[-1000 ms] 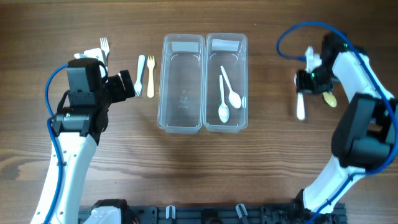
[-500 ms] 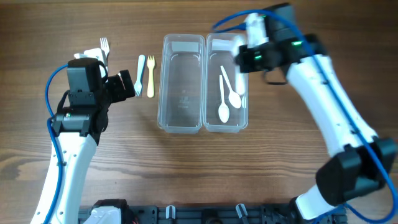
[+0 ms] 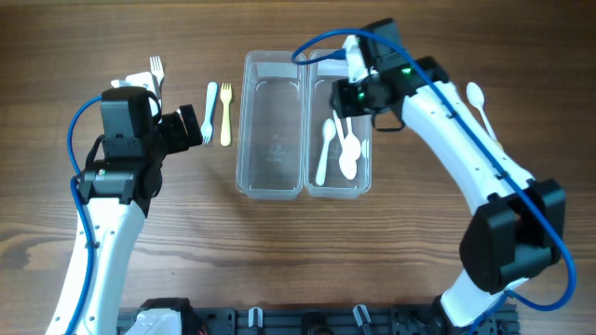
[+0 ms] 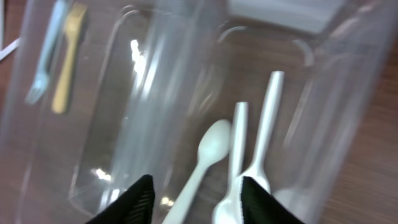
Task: Pack container
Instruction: 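Lower the white spoon into the right container and release, then reach the right gripper to the yellow spoon and grasp it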
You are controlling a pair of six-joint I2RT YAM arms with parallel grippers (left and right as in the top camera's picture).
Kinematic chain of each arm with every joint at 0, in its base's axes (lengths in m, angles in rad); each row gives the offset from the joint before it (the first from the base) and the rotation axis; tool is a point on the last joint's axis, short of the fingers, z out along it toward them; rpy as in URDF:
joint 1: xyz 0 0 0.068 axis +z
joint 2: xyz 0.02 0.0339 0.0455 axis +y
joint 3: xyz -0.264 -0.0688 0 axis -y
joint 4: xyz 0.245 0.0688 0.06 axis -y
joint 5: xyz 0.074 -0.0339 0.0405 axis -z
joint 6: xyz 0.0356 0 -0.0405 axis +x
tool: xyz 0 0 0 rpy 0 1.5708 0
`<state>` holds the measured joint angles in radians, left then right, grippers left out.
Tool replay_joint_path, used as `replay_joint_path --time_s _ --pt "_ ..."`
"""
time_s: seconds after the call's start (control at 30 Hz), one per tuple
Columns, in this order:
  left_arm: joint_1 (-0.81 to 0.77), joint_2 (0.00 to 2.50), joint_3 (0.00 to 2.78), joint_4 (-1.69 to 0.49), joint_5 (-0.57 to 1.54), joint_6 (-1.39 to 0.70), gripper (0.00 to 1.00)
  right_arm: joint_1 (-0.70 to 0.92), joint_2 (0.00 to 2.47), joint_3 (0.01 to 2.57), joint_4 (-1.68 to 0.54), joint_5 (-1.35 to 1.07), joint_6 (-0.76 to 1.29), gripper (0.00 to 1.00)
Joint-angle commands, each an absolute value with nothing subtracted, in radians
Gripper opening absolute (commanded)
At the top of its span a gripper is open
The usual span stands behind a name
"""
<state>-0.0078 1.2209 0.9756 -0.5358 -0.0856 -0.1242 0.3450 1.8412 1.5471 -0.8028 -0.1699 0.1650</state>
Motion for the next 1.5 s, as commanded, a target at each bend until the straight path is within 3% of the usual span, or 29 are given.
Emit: replay_joint_path --time_s 0.0,0.13,0.27,0.5,0.77,0.97,1.13,1.47 --pt "-0.002 1.225 0.995 -0.536 -0.099 -0.108 1.00 0.252 1.757 1.587 -0.810 -0.007 0.157 0.57" --pt "-0.002 1.225 0.995 -0.536 -0.099 -0.108 1.00 0.116 1.743 1.586 -0.849 0.130 0.118 0.70" --pt "-0.002 1.225 0.995 -0.536 -0.099 -0.108 1.00 -0.058 1.746 1.553 -0.861 0.128 0.062 0.73" --pt "-0.002 1.225 0.995 -0.536 -0.099 -0.108 1.00 -0.279 1.795 1.527 -0.875 -0.096 -0.218 0.76" --pt "-0.002 1.225 0.995 -0.536 -0.099 -0.108 1.00 -0.307 1.866 1.523 -0.948 -0.102 -0.454 0.63" --pt "-0.002 1.225 0.995 -0.536 -0.099 -0.108 1.00 -0.305 1.939 1.523 -0.943 -0.034 -0.472 0.64" --pt "-0.002 1.225 0.995 -0.536 -0.099 -0.108 1.00 -0.304 2.020 1.523 -0.954 -0.034 -0.467 0.54" --pt "-0.002 1.225 0.995 -0.536 -0.099 -0.108 1.00 -0.304 2.078 1.500 -0.935 -0.034 -0.461 0.50"
